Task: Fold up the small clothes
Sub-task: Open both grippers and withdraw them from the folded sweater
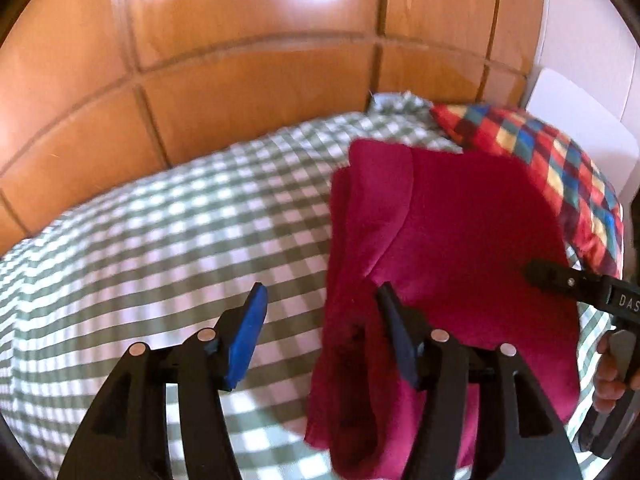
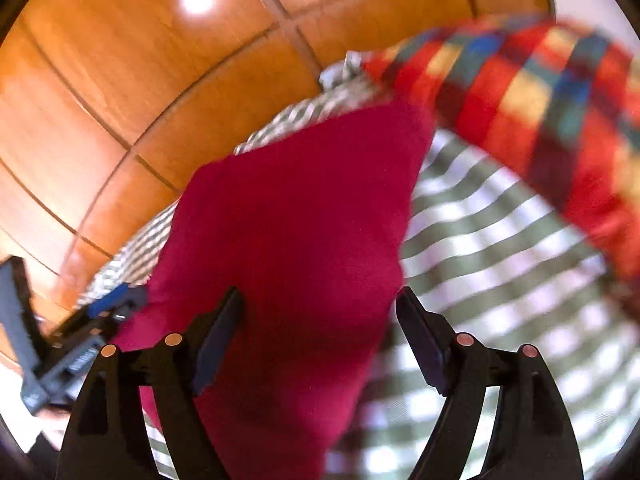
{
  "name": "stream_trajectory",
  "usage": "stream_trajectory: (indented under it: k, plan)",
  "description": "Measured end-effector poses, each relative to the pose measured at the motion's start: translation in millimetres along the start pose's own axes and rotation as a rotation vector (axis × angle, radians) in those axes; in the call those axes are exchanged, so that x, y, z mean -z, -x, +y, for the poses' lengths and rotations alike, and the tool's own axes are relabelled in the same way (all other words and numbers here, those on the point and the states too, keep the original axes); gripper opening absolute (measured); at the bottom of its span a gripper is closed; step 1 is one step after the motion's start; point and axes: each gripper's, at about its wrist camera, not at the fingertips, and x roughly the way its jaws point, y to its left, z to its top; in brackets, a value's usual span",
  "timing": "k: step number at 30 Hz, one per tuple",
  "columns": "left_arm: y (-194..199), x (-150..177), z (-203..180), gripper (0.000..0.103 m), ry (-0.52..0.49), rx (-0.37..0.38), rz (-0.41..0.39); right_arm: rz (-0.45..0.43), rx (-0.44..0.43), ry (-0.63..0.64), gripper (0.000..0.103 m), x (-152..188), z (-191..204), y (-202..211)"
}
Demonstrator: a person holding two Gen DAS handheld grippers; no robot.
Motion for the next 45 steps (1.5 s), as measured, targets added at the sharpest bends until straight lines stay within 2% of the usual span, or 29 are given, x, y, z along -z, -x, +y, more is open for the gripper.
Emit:
stream_trajectory:
  k: [2,4,6,9,10,12,14,21,22,24,25,28,30,34,36,38,40,42,45]
  plan:
    - [13.6,5.5,-0.4,0.057,0.008,-0.001,-0.036,-0.063,0.069,0.071,0.078,8.0,11.4,26.6]
    - [26.1,12.4,-0.9,0.057,0.007,-0.011,-0.063,-0.097,0.071,0.125,0.069,16.1,27.5,42.5]
    - [31.5,19.1,-3.3,0.056,-0.009,-0.017,-0.075,-0.089,0.06,0.183,0.045,27.9,43.0,53.4]
    - [20.3,26.4,-5.0,0.052,-0.018,-0.025,-0.028,-0.037,0.065,0.248,0.032,52.9,69.5,43.8]
    - [12.2,28.1,-4.5,0.052,-0.016,-0.028,-0.001,-0.004,0.076,0.268,0.032,64.1,75.4,33.8]
    - [-6.6,30.2,-6.0,0.052,-0.017,-0.038,0.049,0.041,0.157,0.303,0.032,80.8,82.0,11.0]
    - [-16.1,32.7,-3.6,0.053,0.005,-0.021,0.069,0.029,0.195,0.287,0.032,87.5,82.1,4.6]
    - [9.0,32.7,4.3,0.055,0.046,0.003,0.006,0.015,0.197,0.255,0.032,80.1,82.8,19.0]
    - [13.9,32.5,4.4,0.056,0.049,0.0,-0.006,0.01,0.197,0.248,0.034,79.2,83.0,22.1]
    - [25.2,33.2,6.3,0.062,0.06,0.0,-0.029,-0.005,0.193,0.232,0.06,79.9,84.1,27.8]
    - [29.6,33.2,7.5,0.063,0.065,0.001,-0.036,-0.018,0.195,0.227,0.064,81.3,86.4,32.6]
    - [46.8,35.1,11.2,0.067,0.078,0.005,-0.064,-0.047,0.217,0.25,0.066,85.3,96.7,41.5]
    - [57.9,36.8,14.8,0.074,0.093,0.001,-0.085,-0.073,0.245,0.252,0.075,87.2,103.0,45.9]
    - [76.8,41.5,20.8,0.081,0.116,-0.006,-0.118,-0.112,0.296,0.214,0.078,89.0,107.7,52.4]
    - [88.2,46.5,20.9,0.084,0.111,-0.029,-0.143,-0.129,0.332,0.192,0.084,88.5,107.0,54.5]
    - [95.8,50.7,20.0,0.092,0.103,-0.044,-0.159,-0.154,0.374,0.177,0.084,90.4,107.5,59.0]
    - [104.2,55.4,19.1,0.093,0.096,-0.063,-0.178,-0.168,0.401,0.175,0.085,93.0,109.6,62.8]
    - [110.5,59.3,19.0,0.1,0.097,-0.083,-0.191,-0.179,0.412,0.173,0.087,95.7,112.1,66.4]
    - [118.4,65.4,18.2,0.1,0.101,-0.094,-0.199,-0.192,0.422,0.178,0.088,98.7,116.5,70.8]
